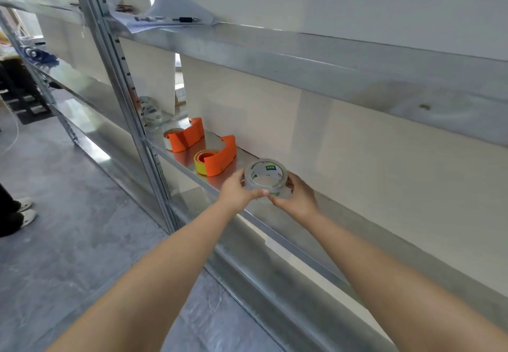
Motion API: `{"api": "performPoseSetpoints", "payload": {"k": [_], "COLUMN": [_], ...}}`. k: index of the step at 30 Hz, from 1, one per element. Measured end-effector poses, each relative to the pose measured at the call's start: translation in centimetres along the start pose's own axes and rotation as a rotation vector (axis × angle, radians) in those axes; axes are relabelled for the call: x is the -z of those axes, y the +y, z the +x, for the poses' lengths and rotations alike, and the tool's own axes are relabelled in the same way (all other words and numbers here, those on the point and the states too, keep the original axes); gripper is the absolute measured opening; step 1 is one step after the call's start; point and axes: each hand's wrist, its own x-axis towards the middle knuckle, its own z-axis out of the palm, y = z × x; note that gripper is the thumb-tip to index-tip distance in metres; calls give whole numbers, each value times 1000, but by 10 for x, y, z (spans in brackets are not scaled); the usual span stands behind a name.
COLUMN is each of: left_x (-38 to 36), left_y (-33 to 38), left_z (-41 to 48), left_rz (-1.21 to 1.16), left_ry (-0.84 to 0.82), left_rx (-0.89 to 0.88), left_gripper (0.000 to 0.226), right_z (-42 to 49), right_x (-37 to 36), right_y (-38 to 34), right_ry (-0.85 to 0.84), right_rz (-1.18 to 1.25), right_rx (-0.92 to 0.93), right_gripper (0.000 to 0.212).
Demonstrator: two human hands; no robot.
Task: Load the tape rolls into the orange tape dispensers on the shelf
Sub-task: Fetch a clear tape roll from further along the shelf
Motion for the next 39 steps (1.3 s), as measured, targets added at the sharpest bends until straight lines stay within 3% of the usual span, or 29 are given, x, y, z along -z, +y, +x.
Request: {"api": "performPoseSetpoints", "payload": {"k": [10,15,26,33,37,39], "left_x": [37,63,72,74,74,77], "left_y": [-34,-53,-82,-85,-60,-44], "left_z": [80,117,146,144,151,160], "left_rz": [94,125,220,307,330,290], "left_ry": [-151,-338,-597,-644,-598,-556], "left_rx": [4,-25,-159,-189,-193,-203], "left_gripper": [83,69,66,73,105,104], "right_z": [50,65,60,62,85,99], "right_x": [-58,-96,-143,-135,-124,-122], "right_y": [-5,-14,-19,-11,-24,-35], "right_ry": [77,163,292,206,202,223], "right_rz": [-9,-55,-14,3,41,72], "right_rx": [-152,-276,-511,-557,-598,-558], "right_gripper": [59,60,61,60,82,80]}}
